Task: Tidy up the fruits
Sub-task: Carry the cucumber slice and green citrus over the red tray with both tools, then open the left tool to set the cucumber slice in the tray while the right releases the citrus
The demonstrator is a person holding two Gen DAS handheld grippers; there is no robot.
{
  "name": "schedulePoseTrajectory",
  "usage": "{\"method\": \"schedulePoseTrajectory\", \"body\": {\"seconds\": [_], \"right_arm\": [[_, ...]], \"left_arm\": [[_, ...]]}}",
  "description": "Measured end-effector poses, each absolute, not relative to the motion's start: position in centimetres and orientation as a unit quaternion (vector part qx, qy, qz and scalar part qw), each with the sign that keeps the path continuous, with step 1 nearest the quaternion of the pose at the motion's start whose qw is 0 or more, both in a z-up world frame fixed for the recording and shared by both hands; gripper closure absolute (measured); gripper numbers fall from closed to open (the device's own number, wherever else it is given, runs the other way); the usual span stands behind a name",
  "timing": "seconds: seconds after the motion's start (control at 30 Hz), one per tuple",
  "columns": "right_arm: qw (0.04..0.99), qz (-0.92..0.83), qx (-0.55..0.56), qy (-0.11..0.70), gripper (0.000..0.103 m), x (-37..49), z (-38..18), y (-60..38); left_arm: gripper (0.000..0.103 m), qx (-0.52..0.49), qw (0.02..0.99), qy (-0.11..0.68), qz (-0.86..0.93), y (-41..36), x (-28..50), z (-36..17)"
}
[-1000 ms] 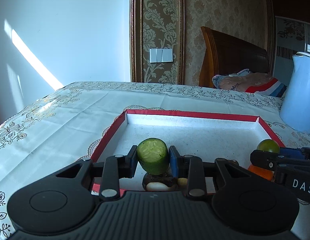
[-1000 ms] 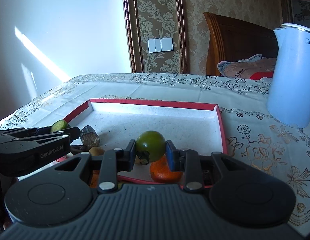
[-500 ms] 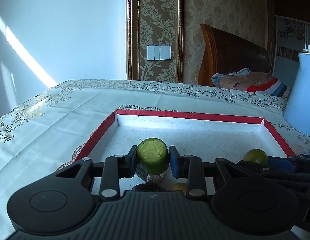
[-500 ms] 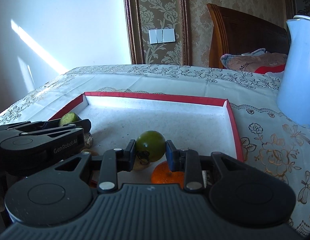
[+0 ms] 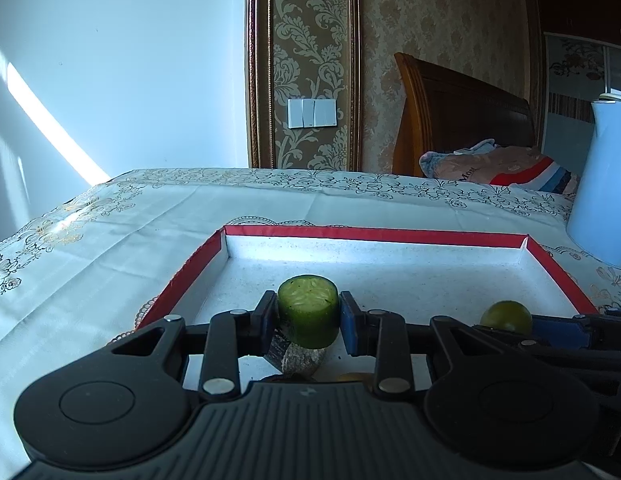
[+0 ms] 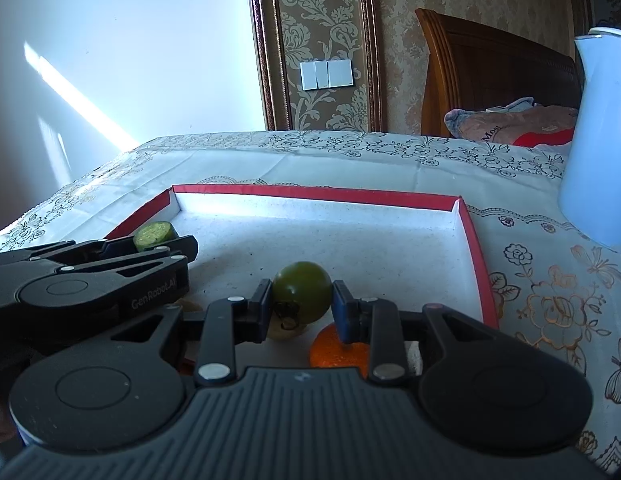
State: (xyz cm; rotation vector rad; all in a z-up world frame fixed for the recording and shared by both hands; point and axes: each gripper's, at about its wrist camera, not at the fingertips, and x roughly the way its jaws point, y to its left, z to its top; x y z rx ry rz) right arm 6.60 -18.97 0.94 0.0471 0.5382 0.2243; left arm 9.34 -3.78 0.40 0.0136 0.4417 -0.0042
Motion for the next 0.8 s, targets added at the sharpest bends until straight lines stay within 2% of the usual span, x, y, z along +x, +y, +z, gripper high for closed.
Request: {"method": "schedulePoseTrajectory", "body": {"seconds": [0.37,0.43,0.47,0.5,0.8], "right_arm": [[0.959,0.108,0.009,0.26,0.073,6.18,0.82,-18.46],[0.96,0.107,0.008,0.259,0.072,6.17,0.82,-18.41],[0.96,0.104,0.008,0.259,0.072,6.18,0.85,-18.39],[0.961,0.104,0.007,0.258,0.072,6.16,0.82,-18.4],[0.962,0.102,0.003,0.255,0.073,6.01,0.71,-18.28]], "left_arm": [[0.071,0.025,0.977,0.213,0.002,-4.36,9.03,0.19],[0.062,0.023,0.976,0.218,0.003,-4.32,9.16,0.16],[0.052,0.02,0.975,0.222,0.006,-4.21,9.31,0.1],[0.047,0.017,0.974,0.227,0.008,-4.05,9.46,0.04],[0.044,0.014,0.972,0.233,0.009,-3.73,9.52,-0.1]]}}
